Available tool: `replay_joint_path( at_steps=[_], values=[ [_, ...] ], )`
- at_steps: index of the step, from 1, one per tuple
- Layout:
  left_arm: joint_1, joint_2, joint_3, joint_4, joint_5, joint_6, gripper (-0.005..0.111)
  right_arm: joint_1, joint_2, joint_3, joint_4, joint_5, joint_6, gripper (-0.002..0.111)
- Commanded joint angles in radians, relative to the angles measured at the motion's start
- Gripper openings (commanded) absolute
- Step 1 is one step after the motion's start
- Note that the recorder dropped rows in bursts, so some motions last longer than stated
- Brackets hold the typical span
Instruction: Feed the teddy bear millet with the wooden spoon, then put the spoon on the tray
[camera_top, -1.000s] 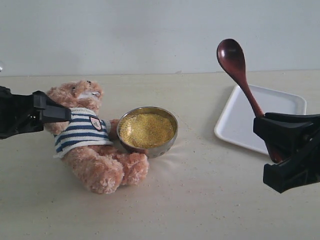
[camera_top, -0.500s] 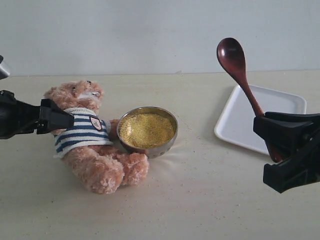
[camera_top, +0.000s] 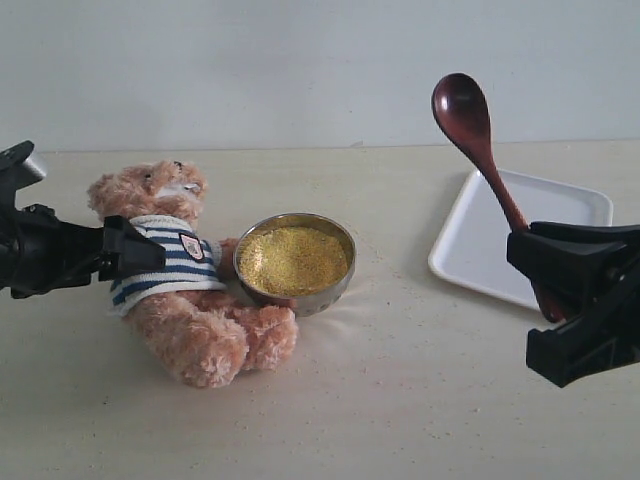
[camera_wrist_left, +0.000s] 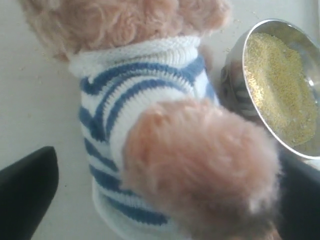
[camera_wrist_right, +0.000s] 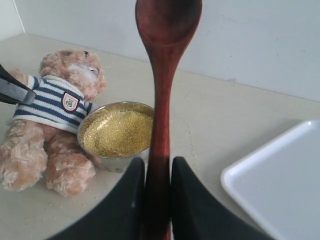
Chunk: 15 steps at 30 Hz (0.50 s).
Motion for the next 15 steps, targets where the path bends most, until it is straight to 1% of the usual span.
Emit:
replay_joint_path(
  at_steps=[1, 4, 12, 14, 15],
  values=[
    [-0.031, 0.042, -0.022, -0.1, 0.017, 0.087, 0.1, -0.002, -0.005, 0.0, -0.005, -0.018, -0.015, 0.0],
    [-0.043, 0.075, -0.044, -0.112, 0.001, 0.089, 0.1, -0.002, -0.005, -0.002, -0.005, -0.023, -0.015, 0.0],
    [-0.043, 0.155, -0.073, -0.115, -0.017, 0.101, 0.098, -0.002, -0.005, -0.003, -0.005, -0.023, -0.015, 0.0],
    [-0.043, 0.178, -0.073, -0.11, -0.017, 0.101, 0.091, -0.002, -0.005, -0.003, -0.005, -0.023, -0.015, 0.0],
    [-0.043, 0.19, -0.073, -0.108, -0.017, 0.095, 0.085, -0.002, -0.005, -0.003, -0.005, -0.023, -0.015, 0.0]
  ],
)
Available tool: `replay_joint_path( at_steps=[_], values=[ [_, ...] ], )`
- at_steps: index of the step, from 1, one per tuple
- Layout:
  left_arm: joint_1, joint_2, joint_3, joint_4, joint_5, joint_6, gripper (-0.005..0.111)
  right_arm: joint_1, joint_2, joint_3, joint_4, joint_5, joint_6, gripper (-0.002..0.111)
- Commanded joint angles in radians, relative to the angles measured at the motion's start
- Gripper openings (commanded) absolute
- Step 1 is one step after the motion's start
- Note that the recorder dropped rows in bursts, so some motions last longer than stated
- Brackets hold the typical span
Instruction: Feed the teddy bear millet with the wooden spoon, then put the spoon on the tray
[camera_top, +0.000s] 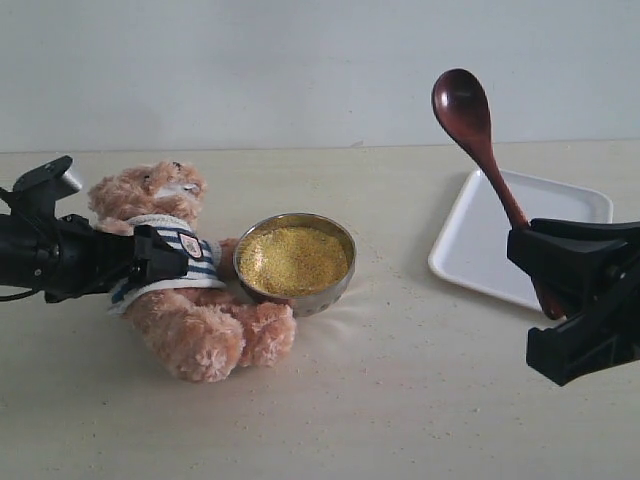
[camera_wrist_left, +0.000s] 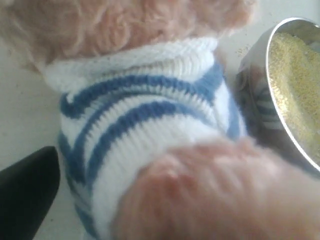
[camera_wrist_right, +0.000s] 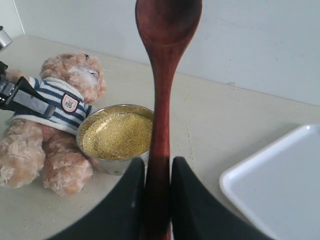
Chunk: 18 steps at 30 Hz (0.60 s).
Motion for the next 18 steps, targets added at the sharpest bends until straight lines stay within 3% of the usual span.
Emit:
replay_joint_path(
  at_steps=[1, 8, 12, 18],
  values=[
    [-0.007, 0.046, -0.004, -0.001, -0.001, -0.01, 0.079, -0.002, -0.005, -0.003, -0.003, -0.015, -0.009, 0.0],
    [0.002, 0.048, -0.004, 0.004, 0.116, -0.065, 0.005, -0.002, -0.005, -0.005, -0.016, 0.004, -0.011, 0.0],
    [0.022, -0.005, -0.004, 0.078, 0.151, -0.079, 0.005, -0.002, -0.003, -0.085, -0.102, 0.159, -0.011, 0.0],
    [0.069, -0.168, -0.004, 0.287, 0.176, -0.228, 0.005, -0.002, 0.067, -0.264, -0.109, 0.403, -0.078, 0.0]
  ],
)
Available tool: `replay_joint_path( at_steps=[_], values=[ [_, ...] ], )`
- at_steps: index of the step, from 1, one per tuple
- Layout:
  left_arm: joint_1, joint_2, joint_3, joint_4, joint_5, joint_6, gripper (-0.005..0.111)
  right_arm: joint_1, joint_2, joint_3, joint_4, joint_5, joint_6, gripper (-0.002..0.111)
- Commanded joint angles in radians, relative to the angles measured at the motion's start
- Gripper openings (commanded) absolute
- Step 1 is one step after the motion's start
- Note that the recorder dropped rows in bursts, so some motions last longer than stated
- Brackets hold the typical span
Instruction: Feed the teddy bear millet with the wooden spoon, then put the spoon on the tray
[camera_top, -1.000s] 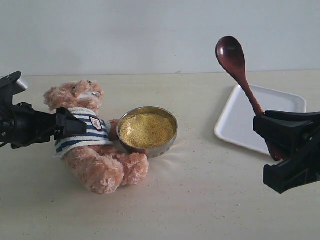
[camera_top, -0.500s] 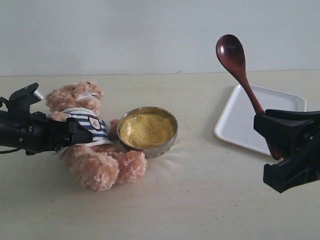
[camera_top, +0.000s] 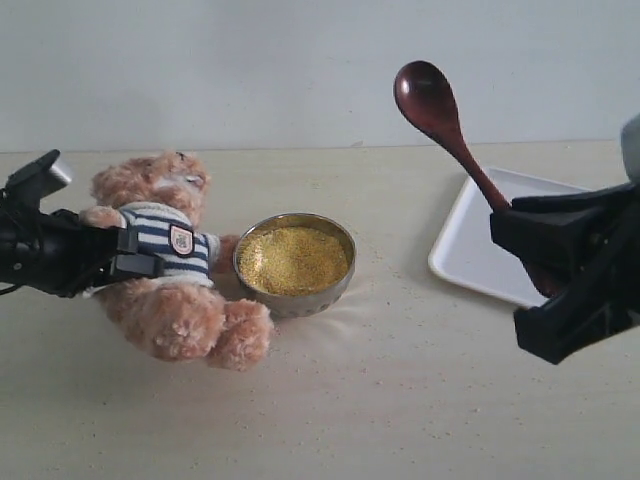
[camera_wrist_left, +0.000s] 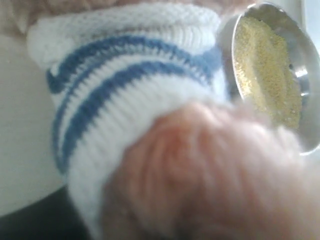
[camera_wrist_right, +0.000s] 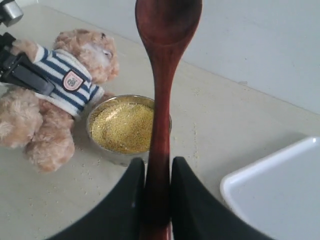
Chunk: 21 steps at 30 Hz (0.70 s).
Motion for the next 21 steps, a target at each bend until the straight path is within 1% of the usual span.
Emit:
replay_joint_path(
  at_steps=[1, 3, 5, 8, 13, 16, 18, 21],
  values=[
    [0.028, -0.136, -0.002, 0.18, 0.064, -0.136, 0.005, -0.002, 0.073, -0.136, -0.024, 0.225, -0.059, 0.0],
    [0.035, -0.2, -0.002, 0.294, 0.085, -0.216, 0.005, -0.002, 0.136, -0.196, -0.048, 0.34, -0.063, 0.0],
    [0.035, -0.256, -0.002, 0.395, 0.111, -0.278, 0.005, -0.002, 0.205, -0.245, -0.054, 0.397, -0.084, 0.0],
    [0.035, -0.344, 0.0, 0.487, 0.142, -0.362, 0.005, -0.002, 0.304, -0.317, -0.067, 0.44, -0.108, 0.0],
    [0.035, -0.446, 0.0, 0.638, 0.245, -0.474, 0.005, -0.002, 0.476, -0.457, -0.14, 0.533, -0.11, 0.0],
    [0.035, -0.476, 0.005, 0.765, 0.242, -0.572, 0.005, -0.002, 0.565, -0.534, -0.187, 0.575, -0.11, 0.0],
    [0.035, -0.478, 0.015, 0.807, 0.234, -0.607, 0.005, -0.002, 0.623, -0.586, -0.211, 0.618, -0.11, 0.0],
    [0.035, -0.478, 0.046, 0.813, 0.212, -0.612, 0.005, -0.002, 0.722, -0.678, -0.247, 0.711, -0.123, 0.0]
  ],
)
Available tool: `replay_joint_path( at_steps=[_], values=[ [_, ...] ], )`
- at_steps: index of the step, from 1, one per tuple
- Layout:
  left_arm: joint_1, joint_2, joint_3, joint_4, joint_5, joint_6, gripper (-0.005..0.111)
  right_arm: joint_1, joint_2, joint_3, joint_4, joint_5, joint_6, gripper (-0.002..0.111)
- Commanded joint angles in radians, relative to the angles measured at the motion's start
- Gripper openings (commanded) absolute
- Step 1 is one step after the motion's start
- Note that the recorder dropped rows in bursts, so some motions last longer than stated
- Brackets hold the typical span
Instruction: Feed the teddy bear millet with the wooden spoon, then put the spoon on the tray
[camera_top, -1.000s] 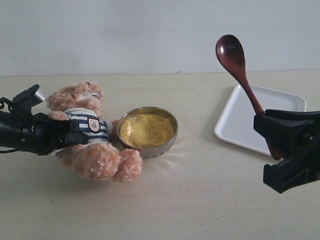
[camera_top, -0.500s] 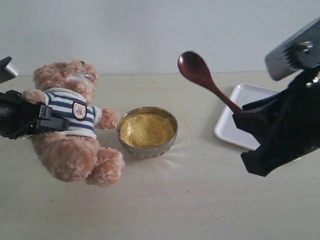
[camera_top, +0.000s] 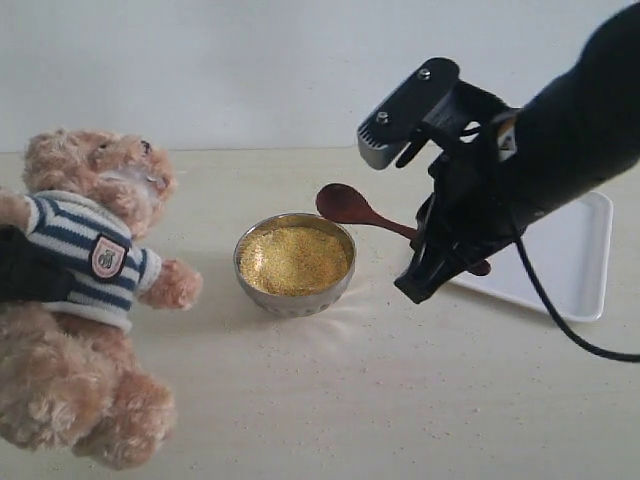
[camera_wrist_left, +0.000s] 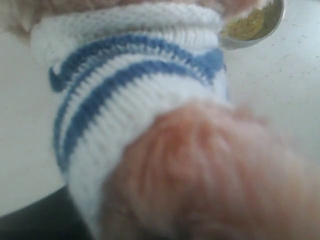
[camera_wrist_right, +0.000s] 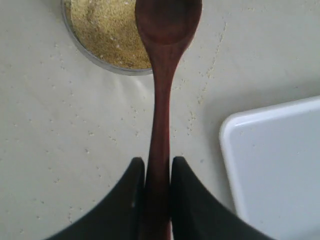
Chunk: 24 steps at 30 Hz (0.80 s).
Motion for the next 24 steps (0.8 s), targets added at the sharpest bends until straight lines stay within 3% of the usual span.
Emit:
replay_joint_path(
  at_steps=[1, 6, 12, 24],
  values=[
    [0.003, -0.011, 0.042, 0.031, -0.025, -0.043, 0.005, -0.002, 0.127, -0.128, -0.057, 0.126, -0.028, 0.0],
    [0.003, -0.011, 0.089, 0.031, -0.09, -0.036, 0.005, 0.0, 0.219, -0.252, -0.109, 0.187, -0.037, 0.0],
    [0.003, -0.011, 0.093, 0.031, -0.094, -0.036, 0.005, 0.072, 0.323, -0.358, -0.251, 0.278, -0.031, 0.0],
    [0.003, -0.011, 0.093, 0.031, -0.094, -0.04, 0.005, 0.186, 0.507, -0.462, -0.525, 0.376, 0.057, 0.0]
  ],
)
